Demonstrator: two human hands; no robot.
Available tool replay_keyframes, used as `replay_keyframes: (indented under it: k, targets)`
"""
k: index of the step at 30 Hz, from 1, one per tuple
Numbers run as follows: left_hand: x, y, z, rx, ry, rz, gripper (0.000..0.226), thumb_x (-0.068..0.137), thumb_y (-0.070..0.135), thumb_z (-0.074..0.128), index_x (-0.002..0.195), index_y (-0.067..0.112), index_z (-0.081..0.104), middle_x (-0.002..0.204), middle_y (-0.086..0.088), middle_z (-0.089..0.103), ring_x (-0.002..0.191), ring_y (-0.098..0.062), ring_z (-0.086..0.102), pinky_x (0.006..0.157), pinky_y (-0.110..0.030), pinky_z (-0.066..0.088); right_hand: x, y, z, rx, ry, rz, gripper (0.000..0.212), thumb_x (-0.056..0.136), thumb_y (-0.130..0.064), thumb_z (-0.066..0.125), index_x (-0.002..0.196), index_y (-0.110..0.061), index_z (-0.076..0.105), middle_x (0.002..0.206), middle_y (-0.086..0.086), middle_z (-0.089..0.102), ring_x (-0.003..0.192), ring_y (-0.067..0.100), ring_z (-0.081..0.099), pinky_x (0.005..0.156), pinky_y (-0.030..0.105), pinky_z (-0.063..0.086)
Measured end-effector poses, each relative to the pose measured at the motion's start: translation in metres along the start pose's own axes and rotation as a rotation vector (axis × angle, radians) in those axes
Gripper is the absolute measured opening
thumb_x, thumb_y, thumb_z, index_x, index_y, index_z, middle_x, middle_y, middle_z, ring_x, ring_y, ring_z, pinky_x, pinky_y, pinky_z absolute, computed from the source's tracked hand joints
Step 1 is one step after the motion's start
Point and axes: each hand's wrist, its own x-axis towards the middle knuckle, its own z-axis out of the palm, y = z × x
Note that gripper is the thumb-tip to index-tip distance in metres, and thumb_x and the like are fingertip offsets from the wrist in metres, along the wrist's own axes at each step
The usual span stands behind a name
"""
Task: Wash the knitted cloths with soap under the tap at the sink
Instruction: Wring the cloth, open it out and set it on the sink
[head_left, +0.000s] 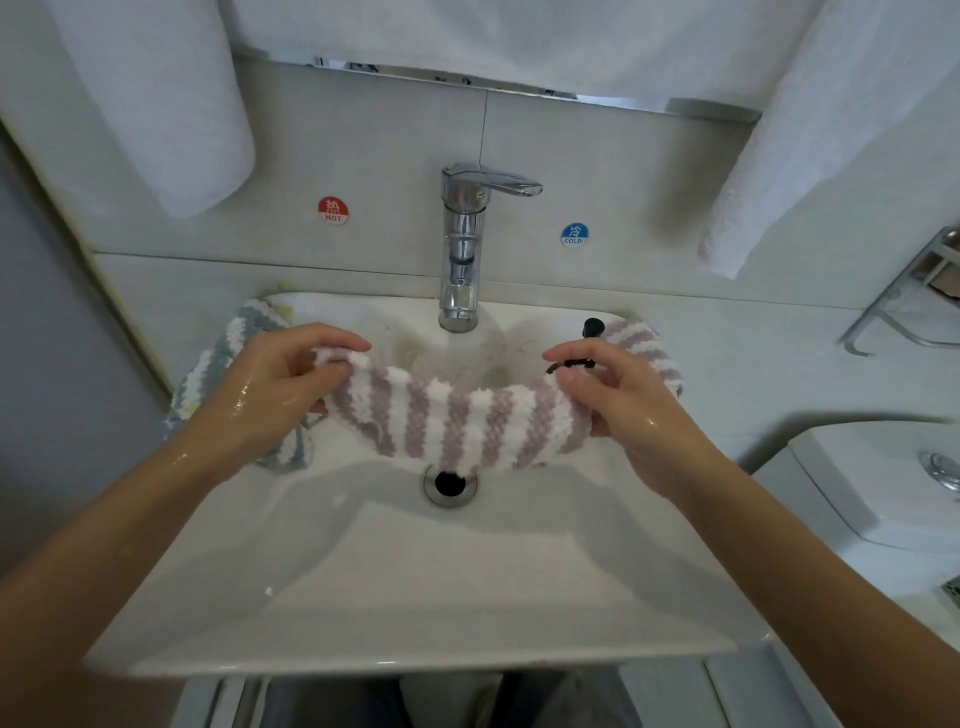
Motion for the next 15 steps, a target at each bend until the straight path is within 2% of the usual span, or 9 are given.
replay_keyframes:
  k: [3, 5, 8, 10, 11, 13, 15]
  targets:
    - [0.0000, -0.0012, -0.0046, -0.055, 0.012, -0.052, 0.039, 0.091, 0.007, 0.062, 0.084, 0.043, 0.073, 0.075, -0.030, 0.053, 0.068, -0.023, 0.049, 0.057, -0.019, 0.046, -0.0043, -0.0022, -0.0015, 0.027, -0.132, 0.038, 0.030, 0.083, -0.001, 0.071, 0.102, -0.024, 0.069, 0.084, 0.000, 0.064, 0.075, 0.017, 0.062, 0.075, 0.034, 0.051]
    - [-0.0006, -0.0023, -0.0069, -0.073, 0.025, -0.065, 0.036, 0.091, 0.010, 0.063, 0.086, 0.044, 0.073, 0.079, -0.028, 0.055, 0.072, -0.023, 0.049, 0.058, -0.018, 0.045, -0.0047, -0.0003, 0.0001, -0.095, -0.103, -0.019, 0.039, 0.078, 0.008, 0.072, 0.094, -0.027, 0.070, 0.083, 0.000, 0.061, 0.071, 0.017, 0.055, 0.071, 0.030, 0.050]
    - [-0.0039, -0.0011, -0.0074, -0.097, 0.017, -0.054, 0.035, 0.092, 0.011, 0.062, 0.084, 0.043, 0.075, 0.080, -0.026, 0.056, 0.076, -0.025, 0.051, 0.071, -0.034, 0.049, -0.0035, 0.0018, 0.0023, -0.260, 0.045, -0.102, 0.035, 0.081, 0.002, 0.071, 0.088, -0.032, 0.068, 0.067, 0.011, 0.051, 0.058, 0.011, 0.043, 0.056, 0.019, 0.039]
    - [-0.0053, -0.0004, -0.0070, -0.115, 0.022, -0.042, 0.034, 0.091, 0.010, 0.062, 0.084, 0.041, 0.076, 0.084, -0.037, 0.055, 0.077, -0.029, 0.054, 0.081, -0.050, 0.052, -0.0007, 0.0031, 0.0018, -0.248, 0.104, -0.103, 0.030, 0.083, -0.004, 0.071, 0.086, -0.034, 0.068, 0.068, 0.022, 0.048, 0.058, 0.016, 0.043, 0.054, 0.024, 0.032]
    - [-0.0058, 0.0002, -0.0065, -0.121, 0.029, -0.040, 0.034, 0.091, 0.010, 0.062, 0.084, 0.041, 0.076, 0.083, -0.040, 0.053, 0.076, -0.030, 0.054, 0.083, -0.053, 0.052, -0.0001, 0.0034, 0.0016, -0.229, 0.117, -0.096, 0.028, 0.083, -0.006, 0.071, 0.084, -0.034, 0.068, 0.065, 0.019, 0.045, 0.059, 0.017, 0.041, 0.055, 0.026, 0.031]
    - [-0.0069, -0.0001, -0.0070, -0.103, 0.054, -0.018, 0.036, 0.091, 0.010, 0.062, 0.083, 0.043, 0.075, 0.072, -0.034, 0.049, 0.072, -0.029, 0.050, 0.079, -0.048, 0.053, 0.0008, 0.0045, 0.0010, -0.193, 0.117, -0.083, 0.027, 0.082, -0.006, 0.073, 0.081, -0.033, 0.070, 0.065, 0.010, 0.047, 0.062, 0.019, 0.042, 0.061, 0.028, 0.034]
    - [-0.0079, 0.0008, -0.0071, -0.063, 0.069, -0.003, 0.033, 0.089, 0.008, 0.064, 0.085, 0.039, 0.076, 0.067, -0.025, 0.050, 0.069, -0.026, 0.050, 0.072, -0.039, 0.051, 0.0007, 0.0049, 0.0006, -0.182, 0.109, -0.080, 0.026, 0.082, -0.006, 0.073, 0.082, -0.031, 0.071, 0.068, 0.009, 0.053, 0.066, 0.019, 0.049, 0.066, 0.028, 0.040]
